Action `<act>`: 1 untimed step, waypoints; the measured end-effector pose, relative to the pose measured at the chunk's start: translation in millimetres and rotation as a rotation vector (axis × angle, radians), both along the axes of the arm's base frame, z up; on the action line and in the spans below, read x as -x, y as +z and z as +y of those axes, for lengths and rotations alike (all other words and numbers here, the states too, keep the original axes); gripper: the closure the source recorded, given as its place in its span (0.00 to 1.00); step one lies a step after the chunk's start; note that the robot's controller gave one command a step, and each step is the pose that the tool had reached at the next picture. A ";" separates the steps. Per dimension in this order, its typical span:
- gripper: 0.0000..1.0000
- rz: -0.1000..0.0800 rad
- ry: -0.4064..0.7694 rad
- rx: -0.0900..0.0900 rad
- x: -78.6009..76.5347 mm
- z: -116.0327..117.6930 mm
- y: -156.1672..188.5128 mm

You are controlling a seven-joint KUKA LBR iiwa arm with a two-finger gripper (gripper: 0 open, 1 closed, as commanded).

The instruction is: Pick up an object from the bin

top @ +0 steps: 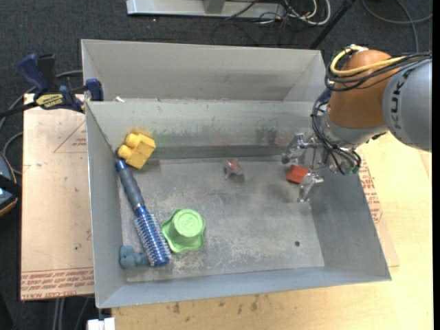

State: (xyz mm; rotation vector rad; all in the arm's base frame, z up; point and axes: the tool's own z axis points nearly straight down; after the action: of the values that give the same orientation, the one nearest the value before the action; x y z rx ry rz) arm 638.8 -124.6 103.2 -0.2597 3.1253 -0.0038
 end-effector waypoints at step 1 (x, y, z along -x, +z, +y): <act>0.00 -0.002 -0.048 -0.004 -9.0 -30.2 -31.0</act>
Offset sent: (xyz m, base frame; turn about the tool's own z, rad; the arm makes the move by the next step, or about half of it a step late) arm 0.0063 -0.0300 -0.0332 0.0422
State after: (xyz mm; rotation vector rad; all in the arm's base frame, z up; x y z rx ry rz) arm 647.8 -154.8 72.2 -0.1850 3.1288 0.0027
